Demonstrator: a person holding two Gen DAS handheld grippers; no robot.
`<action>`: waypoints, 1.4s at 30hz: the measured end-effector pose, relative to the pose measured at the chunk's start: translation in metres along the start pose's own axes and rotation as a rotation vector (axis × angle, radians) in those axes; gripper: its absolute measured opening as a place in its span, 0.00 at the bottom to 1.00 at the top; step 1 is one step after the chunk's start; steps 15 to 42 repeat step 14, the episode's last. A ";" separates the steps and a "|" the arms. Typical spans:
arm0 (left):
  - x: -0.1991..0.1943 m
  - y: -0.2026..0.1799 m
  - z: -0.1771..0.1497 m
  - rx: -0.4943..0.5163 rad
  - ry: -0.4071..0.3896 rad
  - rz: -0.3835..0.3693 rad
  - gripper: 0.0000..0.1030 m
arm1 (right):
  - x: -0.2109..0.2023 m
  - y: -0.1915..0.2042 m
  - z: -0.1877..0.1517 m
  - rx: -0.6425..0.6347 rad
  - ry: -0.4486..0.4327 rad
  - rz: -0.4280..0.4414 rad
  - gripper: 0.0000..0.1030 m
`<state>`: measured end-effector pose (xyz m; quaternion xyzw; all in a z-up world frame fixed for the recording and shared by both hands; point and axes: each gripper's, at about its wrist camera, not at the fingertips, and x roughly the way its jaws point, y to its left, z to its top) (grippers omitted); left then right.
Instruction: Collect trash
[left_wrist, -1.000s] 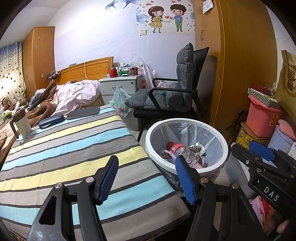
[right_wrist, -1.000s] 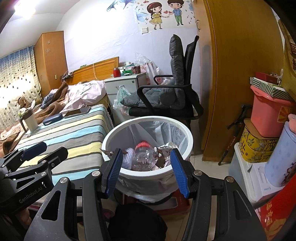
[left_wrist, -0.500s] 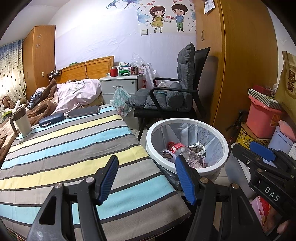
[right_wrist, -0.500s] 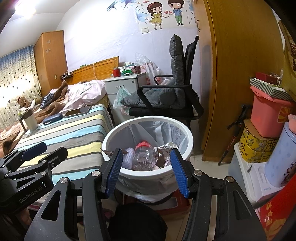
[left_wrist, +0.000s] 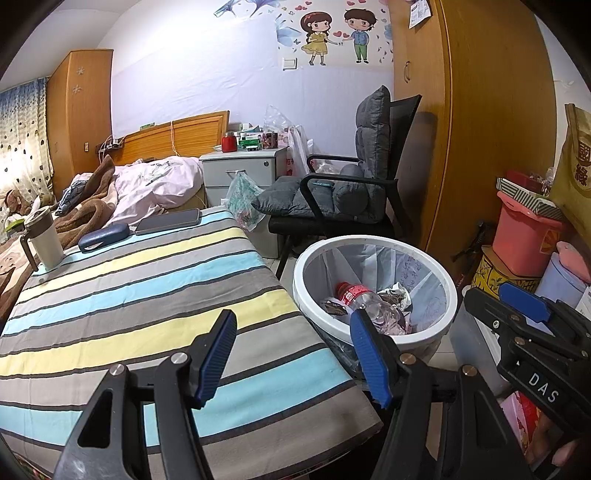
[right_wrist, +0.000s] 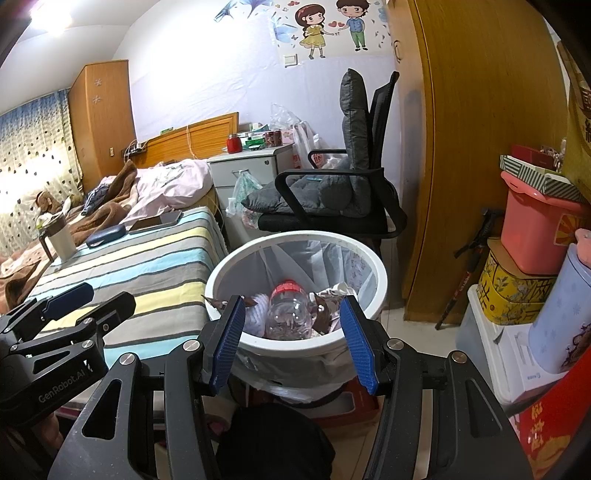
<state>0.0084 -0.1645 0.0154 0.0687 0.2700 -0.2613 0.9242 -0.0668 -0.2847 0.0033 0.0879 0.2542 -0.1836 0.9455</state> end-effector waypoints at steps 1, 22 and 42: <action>0.000 0.000 0.000 -0.001 0.001 0.001 0.64 | 0.000 0.000 0.000 0.000 0.001 0.001 0.54; 0.000 0.000 -0.001 -0.003 0.002 -0.002 0.64 | 0.000 0.000 0.000 0.000 0.002 0.001 0.54; 0.000 0.000 -0.001 -0.003 0.002 -0.002 0.64 | 0.000 0.000 0.000 0.000 0.002 0.001 0.54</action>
